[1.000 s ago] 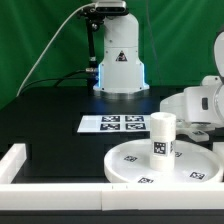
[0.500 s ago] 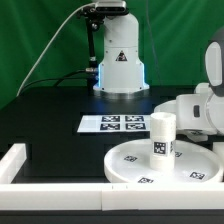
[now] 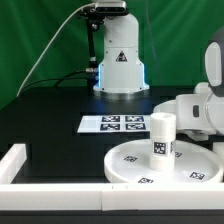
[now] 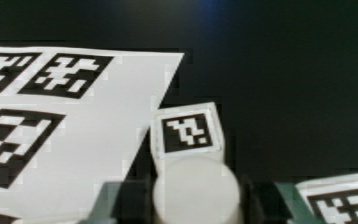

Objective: Assemble round table

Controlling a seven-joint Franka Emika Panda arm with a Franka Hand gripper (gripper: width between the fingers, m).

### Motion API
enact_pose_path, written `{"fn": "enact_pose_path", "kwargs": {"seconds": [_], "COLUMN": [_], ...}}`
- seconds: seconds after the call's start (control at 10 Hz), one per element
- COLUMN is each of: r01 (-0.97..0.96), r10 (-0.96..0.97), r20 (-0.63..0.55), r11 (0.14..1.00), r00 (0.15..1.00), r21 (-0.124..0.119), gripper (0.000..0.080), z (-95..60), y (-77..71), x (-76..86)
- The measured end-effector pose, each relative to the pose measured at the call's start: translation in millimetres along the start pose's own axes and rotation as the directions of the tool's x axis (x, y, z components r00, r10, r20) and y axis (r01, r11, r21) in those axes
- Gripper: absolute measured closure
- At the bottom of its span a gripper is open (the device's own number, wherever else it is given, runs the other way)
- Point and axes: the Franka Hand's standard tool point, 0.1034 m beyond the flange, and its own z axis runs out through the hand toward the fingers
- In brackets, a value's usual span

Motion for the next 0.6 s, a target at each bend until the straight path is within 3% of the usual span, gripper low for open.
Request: {"fn": "enact_pose_path", "kwargs": {"seconds": [0.2, 0.6], "r01": [0.002, 0.024], "r10": [-0.002, -0.022], "r20": [0.004, -0.030], "r11": [1.000, 0.998], "r00": [1.000, 0.999], "r21": [0.004, 0.062], "gripper": [0.0578, 0.0577], "z": [-6.4, -46.8], "y": [3.5, 38.2], "x": [-9.2, -69.6]}}
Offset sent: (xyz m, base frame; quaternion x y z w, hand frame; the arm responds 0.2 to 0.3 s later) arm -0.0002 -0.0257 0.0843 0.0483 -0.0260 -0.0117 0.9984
